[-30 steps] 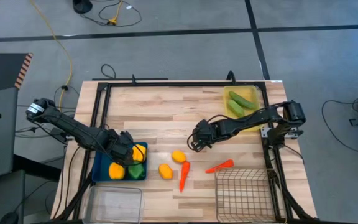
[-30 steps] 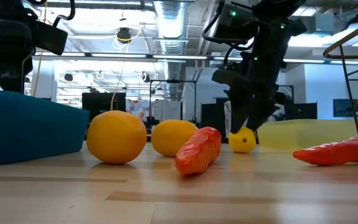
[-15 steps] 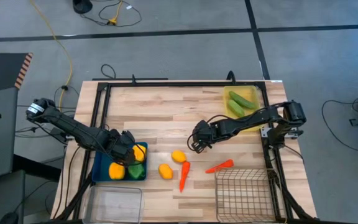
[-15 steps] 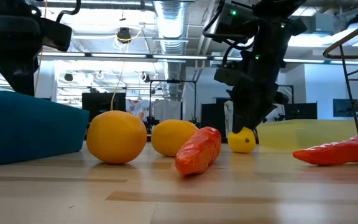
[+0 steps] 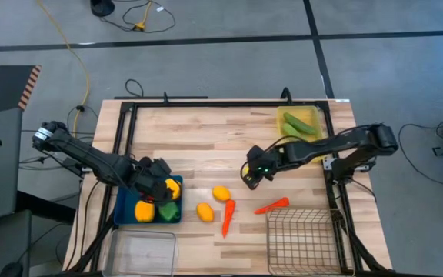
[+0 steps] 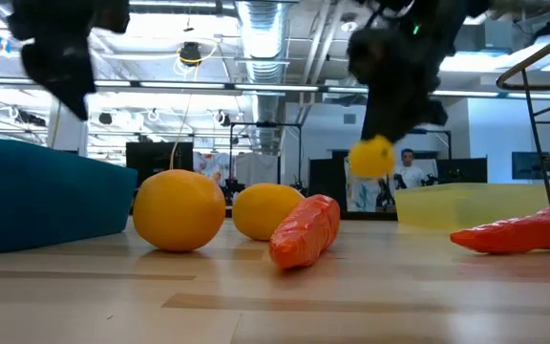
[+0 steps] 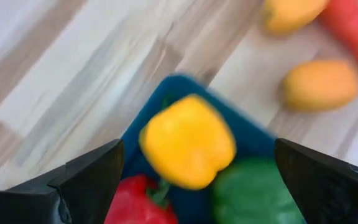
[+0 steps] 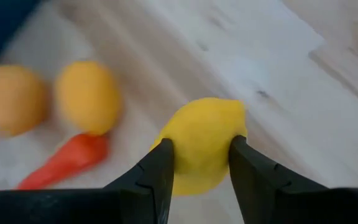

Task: Sort produce into baskets
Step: Put the yellow lemon into the wire basket, then put the left orange carrot into the transparent bin

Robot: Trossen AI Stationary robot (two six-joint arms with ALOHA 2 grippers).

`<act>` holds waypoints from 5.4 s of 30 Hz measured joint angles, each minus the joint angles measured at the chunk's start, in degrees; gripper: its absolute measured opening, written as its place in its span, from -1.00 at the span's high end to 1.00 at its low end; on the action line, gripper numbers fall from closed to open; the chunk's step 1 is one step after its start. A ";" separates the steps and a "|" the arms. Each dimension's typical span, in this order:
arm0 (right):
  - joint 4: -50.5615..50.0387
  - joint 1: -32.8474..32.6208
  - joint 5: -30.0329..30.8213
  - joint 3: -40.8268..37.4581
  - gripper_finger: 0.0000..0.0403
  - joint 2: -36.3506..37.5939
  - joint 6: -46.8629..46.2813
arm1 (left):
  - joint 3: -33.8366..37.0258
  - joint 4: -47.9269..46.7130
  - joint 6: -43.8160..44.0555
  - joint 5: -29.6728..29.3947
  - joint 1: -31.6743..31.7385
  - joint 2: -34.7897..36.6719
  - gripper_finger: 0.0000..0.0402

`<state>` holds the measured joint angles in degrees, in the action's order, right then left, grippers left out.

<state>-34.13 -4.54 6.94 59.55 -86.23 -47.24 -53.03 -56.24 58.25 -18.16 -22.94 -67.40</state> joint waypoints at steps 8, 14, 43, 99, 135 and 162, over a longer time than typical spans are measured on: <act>0.00 -2.75 -9.79 0.07 0.19 9.81 4.20 | -0.79 13.52 -7.88 -5.50 0.00 -0.21 -0.97; -0.50 -9.15 -10.71 0.07 0.19 15.80 5.38 | -0.82 22.87 -9.52 -7.38 0.02 -1.41 -0.97; -9.86 -37.94 -10.78 0.13 0.18 10.18 3.73 | -33.92 24.59 2.05 10.92 1.84 -42.33 -0.97; -11.30 -26.10 -4.97 0.17 -0.24 15.43 11.72 | -38.59 21.33 8.33 13.31 6.41 -57.07 -0.23; -12.27 -19.67 -5.06 0.17 -0.24 15.38 13.42 | -38.61 5.89 -1.59 24.83 0.99 -35.72 0.33; -12.16 -19.33 -5.03 0.17 -0.24 15.38 13.37 | -38.61 -17.72 25.58 24.39 -23.27 -34.82 0.32</act>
<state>-46.28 -23.86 1.91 59.72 -70.85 -33.87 -91.64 -73.95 83.83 6.23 -46.21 -102.21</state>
